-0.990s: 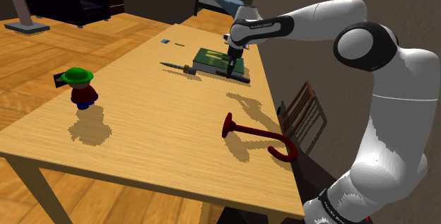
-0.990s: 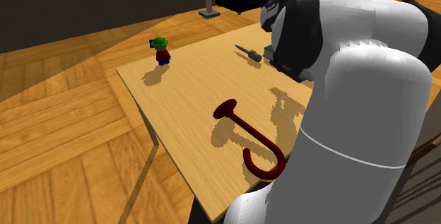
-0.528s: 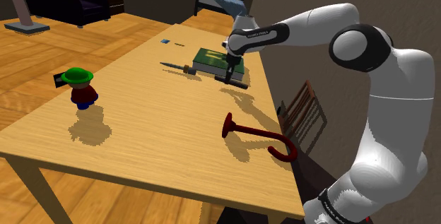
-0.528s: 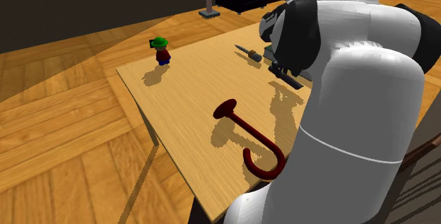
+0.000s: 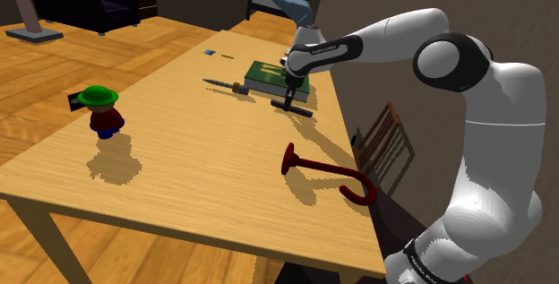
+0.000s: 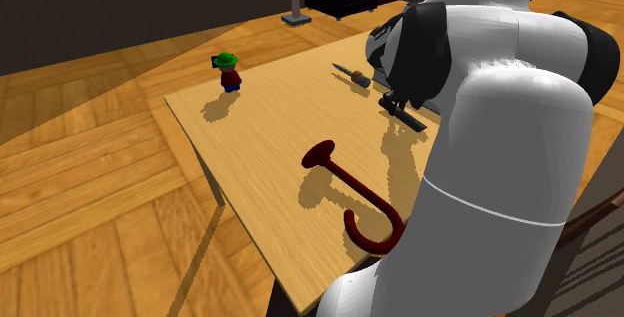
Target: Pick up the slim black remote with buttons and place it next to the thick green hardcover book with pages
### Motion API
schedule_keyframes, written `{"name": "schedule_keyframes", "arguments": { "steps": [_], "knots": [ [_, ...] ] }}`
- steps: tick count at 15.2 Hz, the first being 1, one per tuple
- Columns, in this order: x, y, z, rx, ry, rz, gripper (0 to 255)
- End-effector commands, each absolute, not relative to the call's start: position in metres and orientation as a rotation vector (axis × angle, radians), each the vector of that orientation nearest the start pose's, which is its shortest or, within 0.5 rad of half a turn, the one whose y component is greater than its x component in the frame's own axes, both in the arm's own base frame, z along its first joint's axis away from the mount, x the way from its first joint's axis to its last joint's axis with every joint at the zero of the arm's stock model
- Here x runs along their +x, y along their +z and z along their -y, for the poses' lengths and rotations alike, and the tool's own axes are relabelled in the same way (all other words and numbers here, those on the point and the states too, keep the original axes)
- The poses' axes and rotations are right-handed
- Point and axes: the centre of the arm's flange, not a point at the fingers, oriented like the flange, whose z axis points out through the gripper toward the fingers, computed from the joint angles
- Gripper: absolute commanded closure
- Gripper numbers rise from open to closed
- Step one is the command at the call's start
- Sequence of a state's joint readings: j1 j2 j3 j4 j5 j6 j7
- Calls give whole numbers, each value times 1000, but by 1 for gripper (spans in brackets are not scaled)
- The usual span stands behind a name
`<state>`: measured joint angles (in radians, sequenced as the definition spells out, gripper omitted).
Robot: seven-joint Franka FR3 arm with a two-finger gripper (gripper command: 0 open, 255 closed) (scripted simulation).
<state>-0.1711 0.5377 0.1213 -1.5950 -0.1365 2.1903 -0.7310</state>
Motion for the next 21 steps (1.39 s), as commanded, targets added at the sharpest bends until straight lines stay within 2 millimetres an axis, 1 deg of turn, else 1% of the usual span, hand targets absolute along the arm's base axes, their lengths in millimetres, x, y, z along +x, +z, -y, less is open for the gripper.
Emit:
{"name": "schedule_keyframes", "arguments": {
  "steps": [1, 3, 4, 9, 12, 13, 21],
  "knots": [
    [694, 328, 51, -2997, -62, 1159, 255],
    [694, 328, 51, -2997, -62, 1159, 255],
    [694, 328, 51, -2997, -62, 1159, 0],
    [694, 328, 51, -2997, -62, 1159, 0],
    [691, 367, 49, -2997, -62, 1159, 0],
    [691, 378, 48, -2997, -62, 1159, 0],
    [691, 378, 48, -2997, -62, 1159, 0]
  ]
}}
